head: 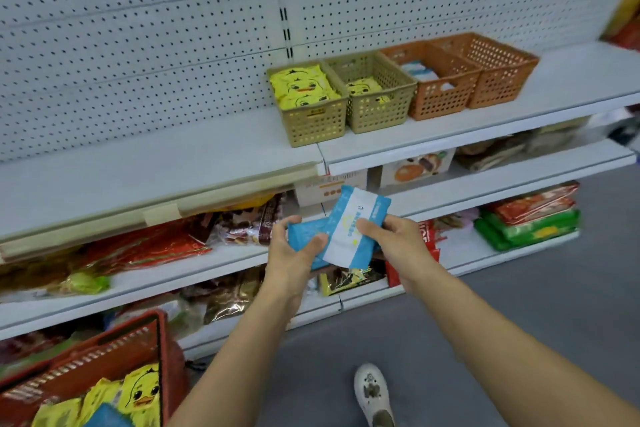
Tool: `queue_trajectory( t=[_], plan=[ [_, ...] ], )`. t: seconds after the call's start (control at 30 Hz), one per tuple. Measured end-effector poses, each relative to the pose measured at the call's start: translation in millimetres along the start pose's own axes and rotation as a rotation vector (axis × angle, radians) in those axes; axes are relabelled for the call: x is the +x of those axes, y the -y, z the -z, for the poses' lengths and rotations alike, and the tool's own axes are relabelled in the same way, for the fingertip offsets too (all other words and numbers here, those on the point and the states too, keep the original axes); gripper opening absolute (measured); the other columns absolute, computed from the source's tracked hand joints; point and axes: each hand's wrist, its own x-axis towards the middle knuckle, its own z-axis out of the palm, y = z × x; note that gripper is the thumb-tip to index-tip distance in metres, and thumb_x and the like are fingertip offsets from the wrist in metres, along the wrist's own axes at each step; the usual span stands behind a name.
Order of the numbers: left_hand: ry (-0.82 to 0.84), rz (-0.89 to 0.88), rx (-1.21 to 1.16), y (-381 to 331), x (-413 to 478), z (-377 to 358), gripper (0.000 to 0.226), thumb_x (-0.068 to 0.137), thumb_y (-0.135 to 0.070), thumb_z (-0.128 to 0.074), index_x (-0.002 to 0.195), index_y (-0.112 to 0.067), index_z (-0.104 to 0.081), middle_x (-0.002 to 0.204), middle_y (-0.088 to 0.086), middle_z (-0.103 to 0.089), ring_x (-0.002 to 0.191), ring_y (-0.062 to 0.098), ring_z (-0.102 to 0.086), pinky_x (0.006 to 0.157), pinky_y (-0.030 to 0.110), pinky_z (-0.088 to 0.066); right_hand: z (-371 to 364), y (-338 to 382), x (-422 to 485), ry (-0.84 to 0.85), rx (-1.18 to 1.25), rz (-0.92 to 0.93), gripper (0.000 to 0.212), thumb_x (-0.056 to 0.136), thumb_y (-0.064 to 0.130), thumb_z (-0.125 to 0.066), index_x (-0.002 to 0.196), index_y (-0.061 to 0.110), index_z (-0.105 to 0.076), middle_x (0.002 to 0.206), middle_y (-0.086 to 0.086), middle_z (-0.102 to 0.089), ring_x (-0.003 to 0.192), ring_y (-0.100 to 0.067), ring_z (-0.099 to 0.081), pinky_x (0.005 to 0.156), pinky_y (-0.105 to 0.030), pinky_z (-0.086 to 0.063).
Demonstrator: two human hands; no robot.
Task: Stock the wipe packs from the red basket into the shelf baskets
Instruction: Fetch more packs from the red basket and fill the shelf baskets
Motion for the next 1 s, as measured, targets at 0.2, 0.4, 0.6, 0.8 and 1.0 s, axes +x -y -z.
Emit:
queue_trajectory(
  t=[0.2, 0.4, 0.6, 0.8, 1.0],
  plan=[
    [0.034, -0.101, 0.056, -28, 77, -72, 0.028, 0.095, -0.004, -0.057, 0.118, -0.015, -0.047, 0.113, 0.008, -0.061, 0.088, 0.018, -0.068, 0.059, 0.028, -0.059, 50, 41, 85, -0.098, 0.096, 0.07, 0.006, 0.09, 0.007, -0.062, 0.094, 0.009, -0.066, 0.093, -0.006, -0.07, 0.08, -0.018, -0.067, 0.068, -0.028, -0.056],
    [0.05, -0.218, 0.255, -78, 170, -130, 0.03, 0.095, -0.013, -0.059, 0.121, -0.022, -0.047, 0.114, 0.005, -0.059, 0.091, 0.023, -0.068, 0.07, 0.038, -0.062, 100, 98, 187, -0.137, 0.111, 0.103, 0.012, 0.093, 0.009, -0.057, 0.096, 0.017, -0.066, 0.1, -0.006, -0.072, 0.087, -0.022, -0.068, 0.076, -0.039, -0.056],
    [0.066, -0.234, 0.163, -107, 236, -190, 0.033, 0.093, -0.011, -0.061, 0.122, -0.022, -0.049, 0.111, 0.003, -0.058, 0.094, 0.025, -0.068, 0.068, 0.041, -0.062, 138, 152, 274, -0.158, 0.188, 0.161, 0.019, 0.094, 0.007, -0.054, 0.112, 0.011, -0.059, 0.102, -0.005, -0.069, 0.087, -0.019, -0.067, 0.071, -0.034, -0.056],
    [-0.034, -0.215, 0.153, -119, 285, -226, 0.03, 0.094, -0.013, -0.06, 0.119, -0.025, -0.05, 0.103, -0.002, -0.06, 0.088, 0.016, -0.066, 0.077, 0.038, -0.06, 174, 190, 345, -0.238, 0.14, 0.178, 0.02, 0.089, 0.011, -0.063, 0.109, 0.01, -0.06, 0.101, -0.006, -0.069, 0.088, -0.021, -0.068, 0.073, -0.038, -0.056],
    [-0.119, -0.122, 0.008, -124, 320, -251, 0.026, 0.094, -0.005, -0.056, 0.117, -0.017, -0.051, 0.104, 0.001, -0.056, 0.084, 0.019, -0.066, 0.057, 0.033, -0.061, 196, 225, 426, -0.227, -0.191, 0.294, 0.012, 0.087, 0.013, -0.066, 0.099, 0.014, -0.064, 0.1, -0.007, -0.069, 0.091, -0.026, -0.067, 0.081, -0.043, -0.056]
  ],
)
